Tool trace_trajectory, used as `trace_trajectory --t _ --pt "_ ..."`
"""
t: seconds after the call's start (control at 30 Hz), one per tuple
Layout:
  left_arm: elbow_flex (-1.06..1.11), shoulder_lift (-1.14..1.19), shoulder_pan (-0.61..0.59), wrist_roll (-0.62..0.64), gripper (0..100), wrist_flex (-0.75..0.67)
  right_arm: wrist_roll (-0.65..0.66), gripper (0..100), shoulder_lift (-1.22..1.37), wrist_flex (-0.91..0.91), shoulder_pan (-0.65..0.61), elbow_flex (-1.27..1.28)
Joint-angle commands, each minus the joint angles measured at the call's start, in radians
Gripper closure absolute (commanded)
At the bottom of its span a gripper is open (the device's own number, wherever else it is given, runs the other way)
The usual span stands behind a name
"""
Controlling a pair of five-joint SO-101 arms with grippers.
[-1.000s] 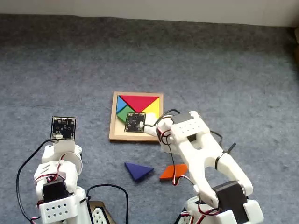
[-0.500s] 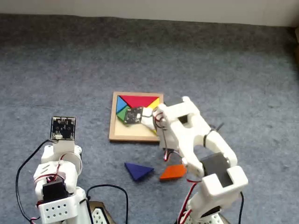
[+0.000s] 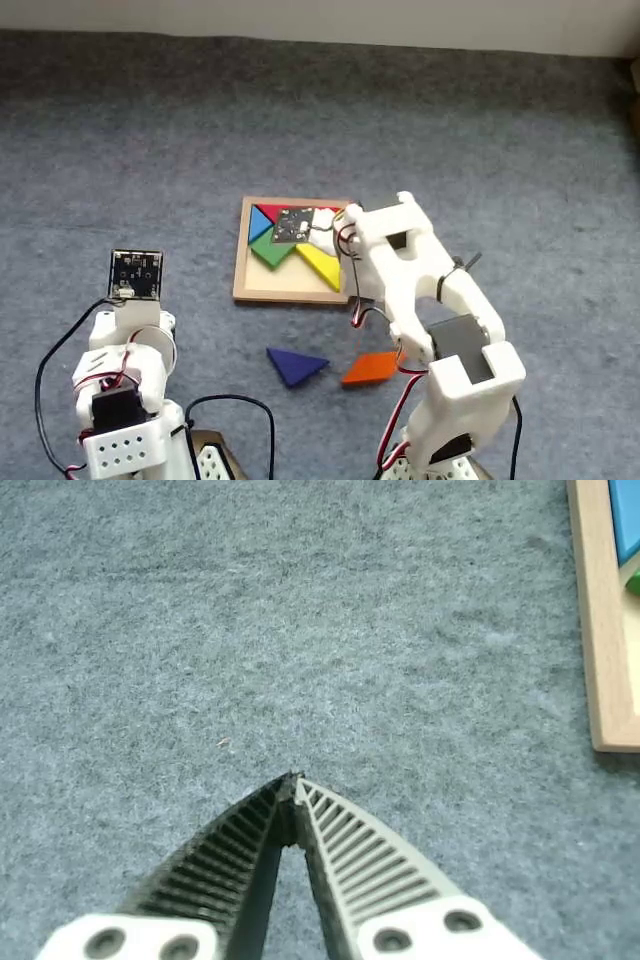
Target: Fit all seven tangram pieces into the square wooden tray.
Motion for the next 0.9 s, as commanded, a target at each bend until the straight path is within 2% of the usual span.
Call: trace_trajectory --t 0.0,0.17,0.4,0.7,0.87 --pt "0.019 -0.027 0.016 -0.011 99 -0.017 0.006 85.3 -0.036 0.015 0.018 -0.002" --pt "0.019 -0.027 0.016 -0.011 99 -0.017 0.009 85.4 -0.185 0.073 0.016 0.047" --pt "0.019 -0.027 0.016 -0.011 99 -0.015 -0.005 85.4 -0.283 0.070 -0.058 0.194" --pt "0.019 -0.027 0.016 -0.011 99 -0.015 -0.302 85.4 -0.292 0.068 -0.067 0.242" --pt "0.019 -0.027 0.016 -0.011 99 -0.015 -0.388 84.0 -0.292 0.068 -0.067 0.240"
